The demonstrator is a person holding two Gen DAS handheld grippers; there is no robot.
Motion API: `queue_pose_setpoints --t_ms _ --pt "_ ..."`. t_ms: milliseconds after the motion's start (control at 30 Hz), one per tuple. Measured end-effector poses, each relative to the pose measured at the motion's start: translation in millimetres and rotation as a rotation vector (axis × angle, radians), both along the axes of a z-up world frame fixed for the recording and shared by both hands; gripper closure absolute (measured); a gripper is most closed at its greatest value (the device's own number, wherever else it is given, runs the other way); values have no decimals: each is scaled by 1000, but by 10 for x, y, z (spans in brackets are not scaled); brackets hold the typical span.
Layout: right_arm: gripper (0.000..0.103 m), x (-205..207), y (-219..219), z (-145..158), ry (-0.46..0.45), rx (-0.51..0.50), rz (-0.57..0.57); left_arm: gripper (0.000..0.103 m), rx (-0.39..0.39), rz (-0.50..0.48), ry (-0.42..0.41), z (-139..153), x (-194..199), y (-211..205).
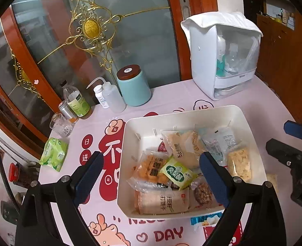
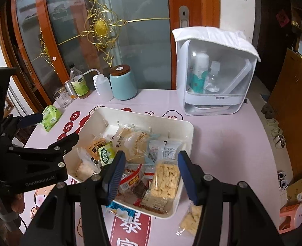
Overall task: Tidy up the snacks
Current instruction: 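Carry both packs over the tray and open both grippers to release them, then withdraw both grippers toward the blue cake pack and the puffed rice bag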
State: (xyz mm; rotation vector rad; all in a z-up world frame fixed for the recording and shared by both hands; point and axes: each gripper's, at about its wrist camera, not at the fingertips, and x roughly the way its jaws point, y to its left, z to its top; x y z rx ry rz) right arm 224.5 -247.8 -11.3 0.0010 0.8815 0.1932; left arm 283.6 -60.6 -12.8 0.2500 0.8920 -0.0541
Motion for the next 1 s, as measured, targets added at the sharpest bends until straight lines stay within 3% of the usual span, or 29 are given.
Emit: queue_pose_setpoints --t_ms 300,533,767,1000 --pt "49 -373 -239 76 -14 -2 -13 9 12 -10 -21 190 -394 -110" --pt "44 -618 -552 -90 19 -10 -54 9 -5 -28 -18 209 -742 -205" --pt "42 -727 -865 -421 84 13 -113 9 -36 -39 36 2 -985 -260" --pt "42 -760 -1043 -931 179 48 -148 9 -103 -12 136 -413 -1156 -211"
